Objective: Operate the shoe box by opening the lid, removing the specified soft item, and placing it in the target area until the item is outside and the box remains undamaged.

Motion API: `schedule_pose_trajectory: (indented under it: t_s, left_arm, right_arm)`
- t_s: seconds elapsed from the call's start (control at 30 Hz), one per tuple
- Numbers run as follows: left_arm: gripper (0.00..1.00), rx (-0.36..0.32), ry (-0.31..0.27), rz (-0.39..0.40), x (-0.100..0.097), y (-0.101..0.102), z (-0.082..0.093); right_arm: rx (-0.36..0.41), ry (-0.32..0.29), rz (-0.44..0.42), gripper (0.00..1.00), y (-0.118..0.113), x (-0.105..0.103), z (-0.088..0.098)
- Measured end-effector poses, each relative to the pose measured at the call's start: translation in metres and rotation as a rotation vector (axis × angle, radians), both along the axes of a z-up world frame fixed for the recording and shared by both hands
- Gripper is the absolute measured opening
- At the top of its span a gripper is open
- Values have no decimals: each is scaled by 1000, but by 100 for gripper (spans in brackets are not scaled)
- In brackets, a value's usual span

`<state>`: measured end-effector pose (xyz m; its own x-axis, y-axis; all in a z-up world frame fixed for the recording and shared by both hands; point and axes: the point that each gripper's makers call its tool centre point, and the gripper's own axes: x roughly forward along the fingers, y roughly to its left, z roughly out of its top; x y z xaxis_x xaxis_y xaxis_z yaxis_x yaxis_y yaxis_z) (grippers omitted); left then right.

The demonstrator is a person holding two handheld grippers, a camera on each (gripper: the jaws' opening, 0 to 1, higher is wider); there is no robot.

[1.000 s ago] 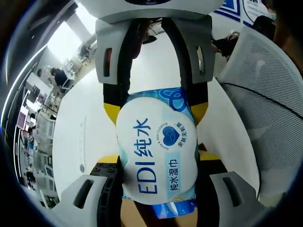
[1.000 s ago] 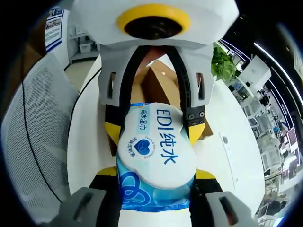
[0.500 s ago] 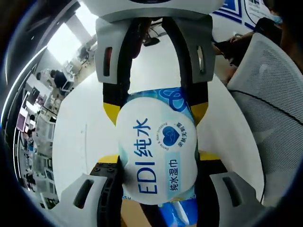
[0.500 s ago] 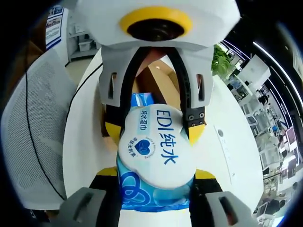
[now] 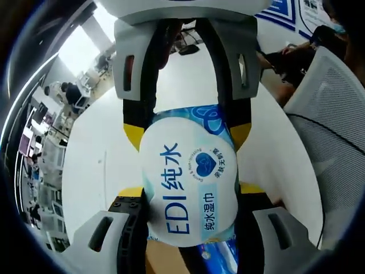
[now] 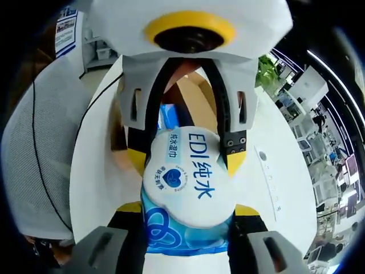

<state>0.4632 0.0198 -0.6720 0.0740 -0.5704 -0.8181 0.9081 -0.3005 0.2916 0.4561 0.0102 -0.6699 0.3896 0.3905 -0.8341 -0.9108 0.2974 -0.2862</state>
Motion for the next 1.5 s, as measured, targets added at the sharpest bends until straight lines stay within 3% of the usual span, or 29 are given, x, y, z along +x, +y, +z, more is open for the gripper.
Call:
schedule_pose_trajectory:
  t_s: [0.33, 0.8, 1.5]
  left_arm:
    - [60, 0, 12, 23, 14, -10, -7]
    - [60, 21, 35, 81, 32, -6, -26]
    - [60, 53, 77, 117, 43, -3, -53]
  right_arm:
    - [-9, 15, 18, 54, -10, 13, -7]
    - [0, 38, 62, 53, -5, 32, -25]
    - [3, 86, 90, 53, -4, 44, -52]
